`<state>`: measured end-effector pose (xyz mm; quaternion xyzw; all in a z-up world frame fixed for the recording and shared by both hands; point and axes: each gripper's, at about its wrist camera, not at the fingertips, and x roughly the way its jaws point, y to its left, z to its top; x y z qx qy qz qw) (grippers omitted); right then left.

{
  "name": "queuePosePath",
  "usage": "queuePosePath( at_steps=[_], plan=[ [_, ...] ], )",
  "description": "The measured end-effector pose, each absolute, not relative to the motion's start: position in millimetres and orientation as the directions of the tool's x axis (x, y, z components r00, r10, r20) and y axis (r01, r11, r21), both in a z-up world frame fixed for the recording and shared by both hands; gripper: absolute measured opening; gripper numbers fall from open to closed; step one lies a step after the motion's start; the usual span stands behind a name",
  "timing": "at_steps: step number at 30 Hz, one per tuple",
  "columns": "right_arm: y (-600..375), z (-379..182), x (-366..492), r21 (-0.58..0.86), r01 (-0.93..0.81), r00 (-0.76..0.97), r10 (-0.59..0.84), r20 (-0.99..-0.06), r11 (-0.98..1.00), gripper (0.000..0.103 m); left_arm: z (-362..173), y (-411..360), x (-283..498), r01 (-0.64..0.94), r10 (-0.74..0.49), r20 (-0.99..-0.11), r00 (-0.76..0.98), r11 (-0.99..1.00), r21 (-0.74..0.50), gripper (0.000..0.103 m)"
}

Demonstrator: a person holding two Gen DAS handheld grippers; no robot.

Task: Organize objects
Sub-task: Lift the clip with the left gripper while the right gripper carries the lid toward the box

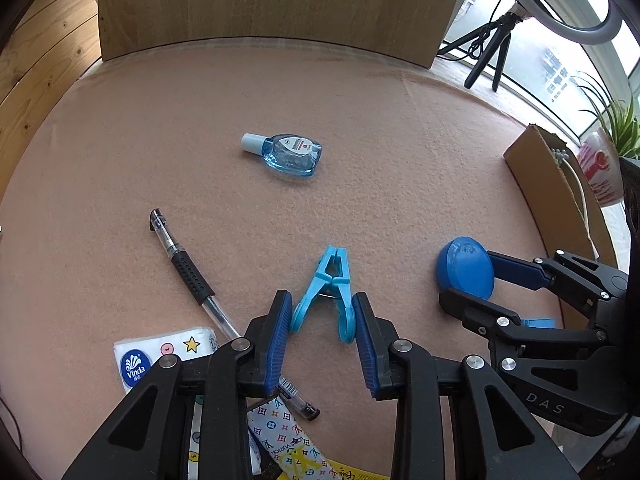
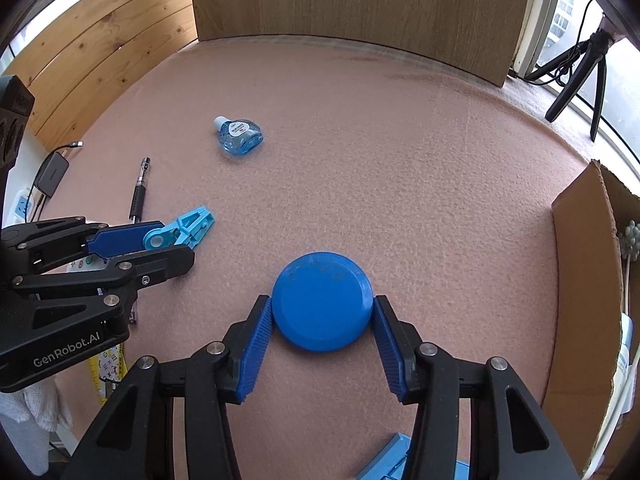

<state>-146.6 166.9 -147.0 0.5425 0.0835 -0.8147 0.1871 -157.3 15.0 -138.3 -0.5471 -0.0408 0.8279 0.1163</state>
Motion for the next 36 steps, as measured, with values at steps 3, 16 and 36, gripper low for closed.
queuePosePath(
  at_steps=[3,16,36],
  plan=[
    [176.7,-144.3,-141.9,0.097,0.369,-0.343,-0.232,-0.910,-0.924,0.046,-135.2,19.0,-149.4,-0.159,0.247,-0.893,-0.375,-0.967,-0.201,0.034],
    [234.9,-91.4,-99.9,0.171,0.252,-0.451,-0.272,-0.850,-0.952,0.046,-75.2,72.5,-113.8,-0.278,0.311,-0.842,-0.441,-0.939,-0.202,0.034],
    [355.0,-26.9,-52.7,0.193,0.035,-0.605,-0.174,-0.777,-0.981,0.046,-28.7,192.4,-115.7,-0.465,0.469,-0.775,-0.424,-0.847,-0.258,0.034]
  ],
)
